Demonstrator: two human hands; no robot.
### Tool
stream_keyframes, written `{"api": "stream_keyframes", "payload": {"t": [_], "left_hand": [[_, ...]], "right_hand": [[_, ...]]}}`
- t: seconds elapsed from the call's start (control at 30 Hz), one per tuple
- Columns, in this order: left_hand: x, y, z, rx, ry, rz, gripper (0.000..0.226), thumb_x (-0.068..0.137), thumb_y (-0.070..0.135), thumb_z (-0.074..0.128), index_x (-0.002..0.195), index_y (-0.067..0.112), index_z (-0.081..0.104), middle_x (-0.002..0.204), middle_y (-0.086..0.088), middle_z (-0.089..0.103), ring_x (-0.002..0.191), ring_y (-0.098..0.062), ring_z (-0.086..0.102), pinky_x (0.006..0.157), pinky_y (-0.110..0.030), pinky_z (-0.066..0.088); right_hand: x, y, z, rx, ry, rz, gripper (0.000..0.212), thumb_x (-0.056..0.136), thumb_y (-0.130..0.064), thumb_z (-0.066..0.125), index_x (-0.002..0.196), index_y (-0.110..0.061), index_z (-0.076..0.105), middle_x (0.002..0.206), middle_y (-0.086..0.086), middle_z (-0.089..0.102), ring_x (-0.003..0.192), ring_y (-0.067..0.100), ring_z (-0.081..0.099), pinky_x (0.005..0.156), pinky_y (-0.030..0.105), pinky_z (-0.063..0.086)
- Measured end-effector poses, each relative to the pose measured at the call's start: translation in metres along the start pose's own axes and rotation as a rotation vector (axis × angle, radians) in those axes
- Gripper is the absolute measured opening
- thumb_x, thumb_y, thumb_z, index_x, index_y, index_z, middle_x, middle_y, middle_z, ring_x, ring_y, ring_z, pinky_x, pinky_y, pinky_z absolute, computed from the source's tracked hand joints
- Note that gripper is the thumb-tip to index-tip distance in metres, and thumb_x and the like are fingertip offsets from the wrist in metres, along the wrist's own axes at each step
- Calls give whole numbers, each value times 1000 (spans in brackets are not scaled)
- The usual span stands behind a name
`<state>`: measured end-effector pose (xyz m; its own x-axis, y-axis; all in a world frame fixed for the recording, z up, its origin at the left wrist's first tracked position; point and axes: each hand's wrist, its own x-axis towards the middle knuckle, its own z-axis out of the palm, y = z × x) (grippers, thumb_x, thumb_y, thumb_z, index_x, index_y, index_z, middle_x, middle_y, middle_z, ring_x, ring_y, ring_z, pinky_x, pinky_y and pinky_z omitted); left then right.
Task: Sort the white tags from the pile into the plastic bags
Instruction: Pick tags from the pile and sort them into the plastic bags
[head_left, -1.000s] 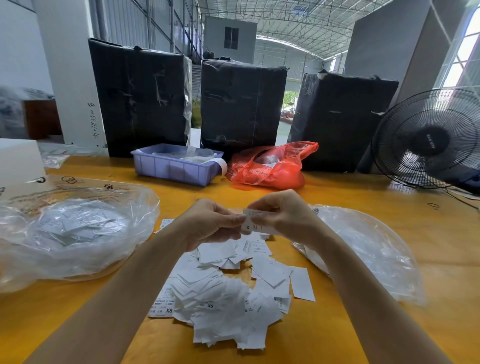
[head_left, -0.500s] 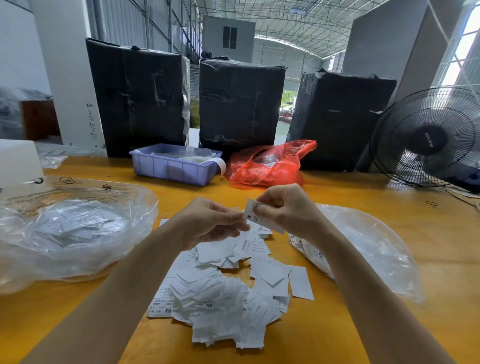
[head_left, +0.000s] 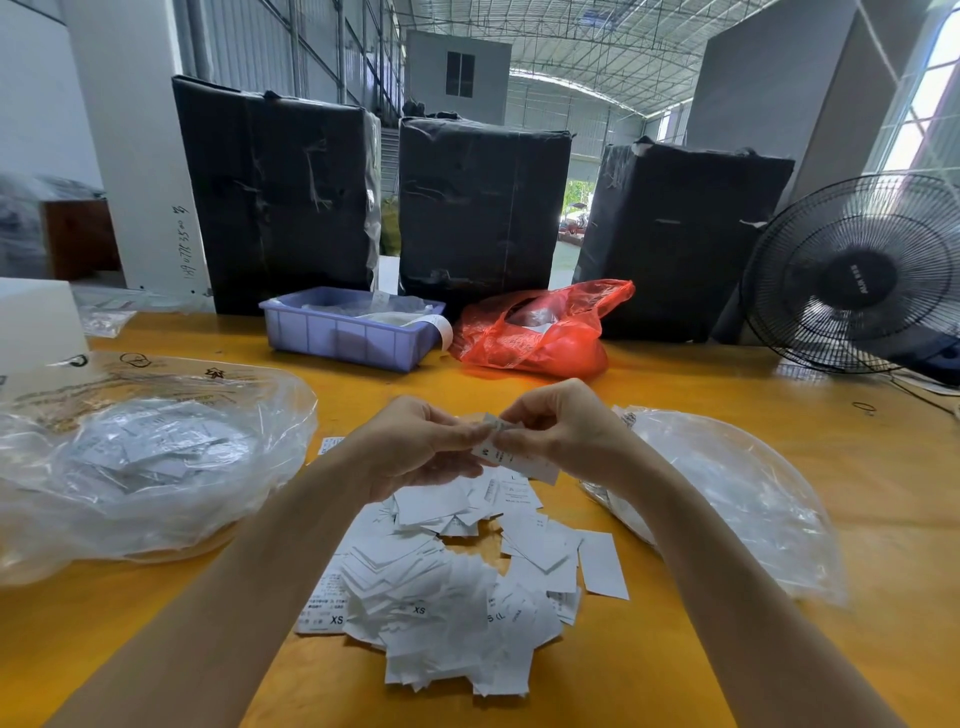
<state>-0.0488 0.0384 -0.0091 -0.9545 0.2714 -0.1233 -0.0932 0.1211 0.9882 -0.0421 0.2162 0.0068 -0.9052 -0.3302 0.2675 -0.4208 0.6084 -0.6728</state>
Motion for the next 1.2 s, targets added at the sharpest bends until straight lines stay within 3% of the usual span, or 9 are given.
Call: {"api": "stream_keyframes", "payload": {"t": [0.1,0.33,0.4,0.57,0.67,0.77,0.93,1.07,1.2], "left_hand": [[1,-1,1,-9,20,10,35,61,35,71,77,3,73,78,-13,73,62,-14,68,51,-18,51],[-1,-1,7,72,-19,42,40,64,39,69,81,4,73,66,-6,71,60,-9,68,53,-16,52],[2,-1,8,-5,66,52,34,68,37,70,81,5,72,65,-5,72,58,-10,69,49,-16,51],[5,-4,10,-108,129,37,28,84,32,65,86,4,70,74,-7,74,59,-13,69,46,-17,49],[7,-10,16,-72,148,45,27,86,31,64,84,5,70,71,-4,70,67,-16,65,52,-22,51],[10,-14,19,-94,199,51,27,86,30,65,84,4,71,82,-13,66,76,-21,61,59,-27,49],[10,-13,21,-192,222,12,25,87,31,65,85,7,68,77,-9,66,69,-17,62,52,-25,50],[10,-13,23,-236,268,-33,27,88,33,65,94,7,64,79,-9,65,72,-20,61,54,-27,48],[10,-13,20,-283,299,-63,35,88,36,64,105,5,63,89,-14,64,81,-25,60,59,-29,46]], "right_hand": [[-1,0,0,27,-52,33,31,77,-12,76,107,-9,69,78,2,66,70,13,62,69,32,56],[0,1,4,104,6,6,58,67,-19,83,119,-14,57,84,4,66,81,20,67,77,37,57],[1,2,2,90,74,22,56,70,-25,81,119,-14,56,89,3,64,80,17,67,72,31,59],[2,6,3,147,214,-4,27,80,-6,73,106,-3,65,91,14,68,72,19,69,65,27,59],[3,5,11,90,119,-6,24,88,-7,63,112,-6,67,93,10,68,80,23,66,72,38,59],[3,5,20,102,61,12,34,92,-11,59,126,-7,59,86,0,61,68,14,60,64,28,54],[4,4,24,166,290,10,26,85,-9,68,109,1,66,87,12,67,66,15,61,57,21,53],[3,1,30,148,139,20,21,91,-18,61,108,-10,71,74,-6,63,61,4,55,58,19,48],[2,4,28,309,94,111,31,87,-18,66,116,-10,66,79,2,66,64,10,63,64,23,54]]}}
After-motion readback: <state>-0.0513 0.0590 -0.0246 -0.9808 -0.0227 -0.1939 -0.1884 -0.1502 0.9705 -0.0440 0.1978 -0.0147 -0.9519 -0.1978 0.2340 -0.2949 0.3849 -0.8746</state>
